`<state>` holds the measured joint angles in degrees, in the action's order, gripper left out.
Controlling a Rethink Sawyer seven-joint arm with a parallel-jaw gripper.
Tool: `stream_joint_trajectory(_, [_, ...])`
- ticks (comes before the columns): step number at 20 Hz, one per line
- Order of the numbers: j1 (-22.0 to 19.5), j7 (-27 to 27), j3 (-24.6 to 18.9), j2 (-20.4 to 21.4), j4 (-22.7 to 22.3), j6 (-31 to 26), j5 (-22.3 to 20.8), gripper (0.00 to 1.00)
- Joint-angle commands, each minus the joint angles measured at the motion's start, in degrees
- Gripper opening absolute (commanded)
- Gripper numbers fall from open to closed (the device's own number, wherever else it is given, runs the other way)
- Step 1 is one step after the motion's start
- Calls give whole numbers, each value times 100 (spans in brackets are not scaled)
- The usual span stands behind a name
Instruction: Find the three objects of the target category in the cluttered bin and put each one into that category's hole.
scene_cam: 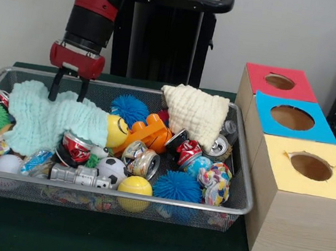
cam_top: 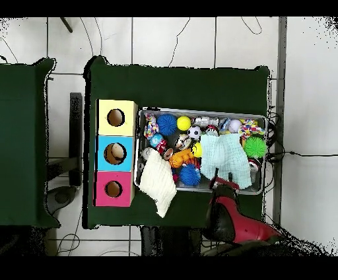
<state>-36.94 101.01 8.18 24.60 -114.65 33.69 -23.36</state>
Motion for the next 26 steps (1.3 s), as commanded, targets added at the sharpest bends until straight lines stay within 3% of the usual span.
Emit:
stream_joint_trajectory(1, [-130,573,-122,-244,806,256,-338,100])
stream_joint_trajectory(5, [-198,489,-89,-663,1132,339,-414,100])
stream_joint_trajectory(10, [-280,360,-82,-1008,1433,37,-672,100])
stream_joint_trajectory(22, [-199,423,-23,-1123,1629,-30,-797,100])
stream_joint_trajectory(23, [-175,426,-4,-1126,1635,-28,-788,0])
stream_joint_trajectory(26, [-134,398,20,-1142,1643,20,-774,0])
